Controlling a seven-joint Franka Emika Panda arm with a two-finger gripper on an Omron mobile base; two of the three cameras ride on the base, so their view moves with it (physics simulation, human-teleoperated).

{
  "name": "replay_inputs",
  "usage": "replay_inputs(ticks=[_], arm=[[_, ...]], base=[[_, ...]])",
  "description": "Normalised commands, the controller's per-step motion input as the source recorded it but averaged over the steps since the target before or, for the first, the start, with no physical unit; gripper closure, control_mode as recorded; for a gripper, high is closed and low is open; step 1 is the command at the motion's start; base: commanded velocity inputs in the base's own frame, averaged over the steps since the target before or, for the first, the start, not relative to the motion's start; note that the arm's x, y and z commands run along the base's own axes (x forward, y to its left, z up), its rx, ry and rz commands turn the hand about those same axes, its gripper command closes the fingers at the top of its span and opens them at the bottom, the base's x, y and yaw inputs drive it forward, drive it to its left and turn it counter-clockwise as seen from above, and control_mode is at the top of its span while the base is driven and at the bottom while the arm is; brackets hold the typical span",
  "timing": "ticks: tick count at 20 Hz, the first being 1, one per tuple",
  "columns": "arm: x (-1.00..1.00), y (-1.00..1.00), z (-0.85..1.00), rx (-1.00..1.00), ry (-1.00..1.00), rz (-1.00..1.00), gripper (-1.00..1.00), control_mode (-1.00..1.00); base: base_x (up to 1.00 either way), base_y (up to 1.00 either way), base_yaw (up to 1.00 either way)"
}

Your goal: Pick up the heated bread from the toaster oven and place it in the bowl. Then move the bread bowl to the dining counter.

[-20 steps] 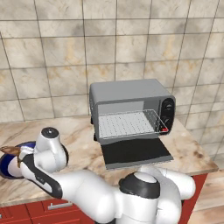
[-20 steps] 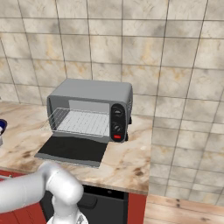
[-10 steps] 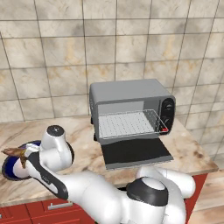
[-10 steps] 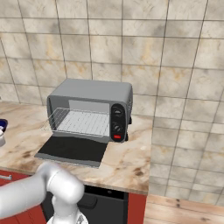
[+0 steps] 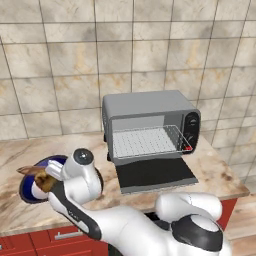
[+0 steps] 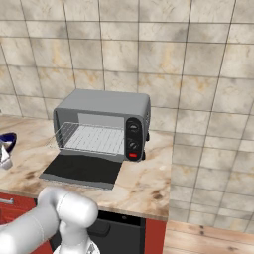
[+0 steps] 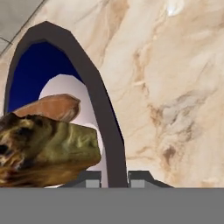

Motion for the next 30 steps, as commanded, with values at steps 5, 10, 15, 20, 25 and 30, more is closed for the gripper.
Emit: replay_inputs(ticks=[5, 10, 15, 20, 25, 30], arm=[[-0.07, -0.46, 0.35, 0.19, -0.02, -0.25, 1.0, -1.0], [-0.05, -0.41, 0.58, 0.2, 0.02, -0.27, 1.0, -1.0], [-0.05, -0.39, 0.71, 0.02, 0.08, -0.24, 1.0, -1.0], [-0.2, -0.54, 0.75, 0.0, 0.12, -0.19, 1.0, -1.0], [-0.33, -0.56, 0.8, 0.01, 0.14, -0.11, 1.0, -1.0], [-0.45, -0.71, 0.6, 0.07, 0.08, -0.05, 1.0, -1.0]], base=[[0.0, 0.0, 0.0], [0.0, 0.0, 0.0], [0.0, 0.0, 0.0], [0.0, 0.0, 0.0], [0.0, 0.0, 0.0], [0.0, 0.0, 0.0]])
